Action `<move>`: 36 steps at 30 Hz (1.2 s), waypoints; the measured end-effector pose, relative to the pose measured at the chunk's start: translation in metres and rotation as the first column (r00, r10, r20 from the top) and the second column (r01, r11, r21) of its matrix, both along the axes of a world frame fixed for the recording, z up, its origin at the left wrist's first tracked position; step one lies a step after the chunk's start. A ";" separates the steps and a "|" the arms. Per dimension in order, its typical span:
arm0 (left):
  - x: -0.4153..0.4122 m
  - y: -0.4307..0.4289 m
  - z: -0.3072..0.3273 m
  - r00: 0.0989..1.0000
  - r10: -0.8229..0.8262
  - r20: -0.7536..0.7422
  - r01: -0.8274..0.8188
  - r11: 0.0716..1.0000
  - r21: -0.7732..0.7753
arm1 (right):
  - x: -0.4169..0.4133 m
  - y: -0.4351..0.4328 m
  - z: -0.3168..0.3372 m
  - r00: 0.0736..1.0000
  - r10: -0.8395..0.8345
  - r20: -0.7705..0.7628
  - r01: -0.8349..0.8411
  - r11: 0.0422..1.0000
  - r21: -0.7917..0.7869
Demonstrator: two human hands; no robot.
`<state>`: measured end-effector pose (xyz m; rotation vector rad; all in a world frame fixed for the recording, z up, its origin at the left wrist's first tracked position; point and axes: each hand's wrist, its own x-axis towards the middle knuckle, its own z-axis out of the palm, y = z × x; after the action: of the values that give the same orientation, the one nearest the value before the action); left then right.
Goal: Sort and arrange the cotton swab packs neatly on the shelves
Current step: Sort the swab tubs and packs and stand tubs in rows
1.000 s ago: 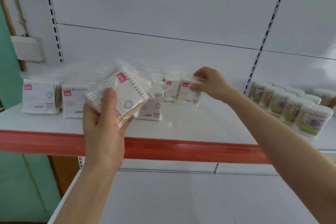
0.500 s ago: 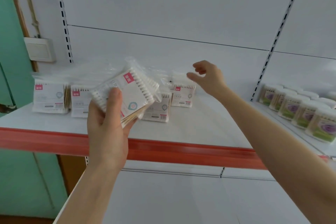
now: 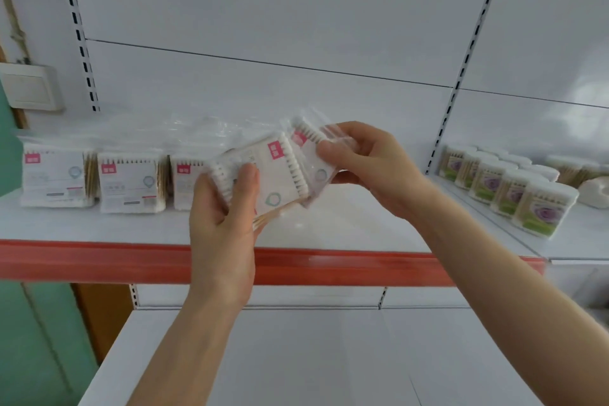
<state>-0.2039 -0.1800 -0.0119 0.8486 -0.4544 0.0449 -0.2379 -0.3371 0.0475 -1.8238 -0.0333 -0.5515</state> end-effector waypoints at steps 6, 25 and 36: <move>0.011 0.022 -0.006 0.994 0.100 -0.045 -0.099 0.995 0.016 | 0.008 -0.039 -0.005 0.989 -0.128 -0.067 0.126 0.991 -0.035; 0.014 0.049 -0.016 0.980 0.201 0.006 -0.197 0.954 0.228 | 0.091 -0.060 -0.024 0.870 -0.491 0.050 0.372 0.586 -0.720; 0.007 -0.002 -0.007 0.992 0.090 0.090 -0.108 0.967 0.229 | -0.012 -0.003 -0.008 0.995 0.011 0.101 -0.001 0.995 -0.104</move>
<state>-0.1965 -0.1820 -0.0193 1.1046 -0.4972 0.1190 -0.2503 -0.3404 0.0390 -1.8942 -0.1389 -0.6485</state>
